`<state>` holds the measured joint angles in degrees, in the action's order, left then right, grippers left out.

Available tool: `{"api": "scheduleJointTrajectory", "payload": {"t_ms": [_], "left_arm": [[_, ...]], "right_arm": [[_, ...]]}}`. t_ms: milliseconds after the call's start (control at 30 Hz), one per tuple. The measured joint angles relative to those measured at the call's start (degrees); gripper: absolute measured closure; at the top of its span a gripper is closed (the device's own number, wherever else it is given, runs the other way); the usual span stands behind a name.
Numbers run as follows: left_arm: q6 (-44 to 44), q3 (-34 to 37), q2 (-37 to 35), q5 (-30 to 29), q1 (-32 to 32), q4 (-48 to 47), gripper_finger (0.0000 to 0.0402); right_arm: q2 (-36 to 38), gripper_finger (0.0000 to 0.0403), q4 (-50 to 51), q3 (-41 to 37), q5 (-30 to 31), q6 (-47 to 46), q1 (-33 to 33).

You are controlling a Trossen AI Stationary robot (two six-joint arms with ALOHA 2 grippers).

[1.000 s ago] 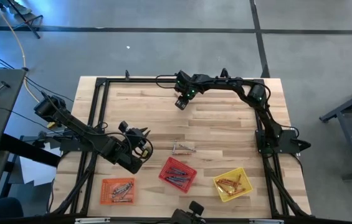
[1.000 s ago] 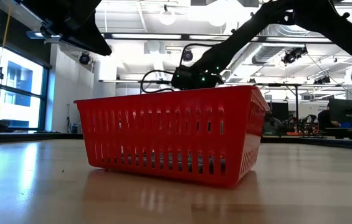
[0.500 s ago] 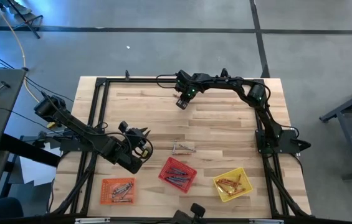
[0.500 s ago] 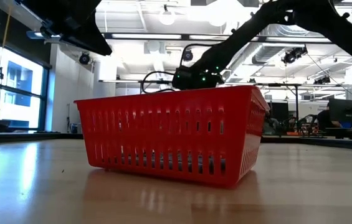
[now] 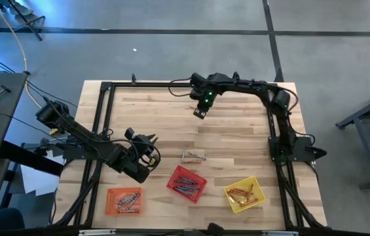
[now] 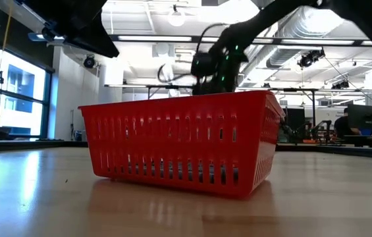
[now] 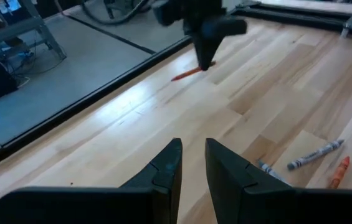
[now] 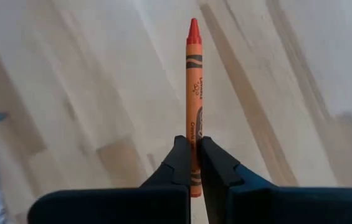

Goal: Sort crayons
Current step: Put the orange crayon into the yellow bin

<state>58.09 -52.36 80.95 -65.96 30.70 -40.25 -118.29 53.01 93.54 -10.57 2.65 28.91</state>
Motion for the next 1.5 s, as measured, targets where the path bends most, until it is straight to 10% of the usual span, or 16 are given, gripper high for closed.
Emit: {"api": "scheduleJointTrajectory", "payload": {"t_ms": [400,867,1500], "left_arm": [[1.9,0.0,0.0,-2.9,0.0,-1.6,0.0342],[1.8,0.0,0.0,-5.3,-2.3,-3.2,0.0342],[1.8,0.0,0.0,-15.8,-6.7,0.2,0.0342]], "right_arm": [[22.5,0.0402,2.1,-4.5,3.7,-2.6,-8.7],[57.1,0.0403,-26.1,-42.9,24.4,-33.5,-34.7],[55.9,0.0403,-39.3,-54.1,50.8,-62.2,-69.7]]}}
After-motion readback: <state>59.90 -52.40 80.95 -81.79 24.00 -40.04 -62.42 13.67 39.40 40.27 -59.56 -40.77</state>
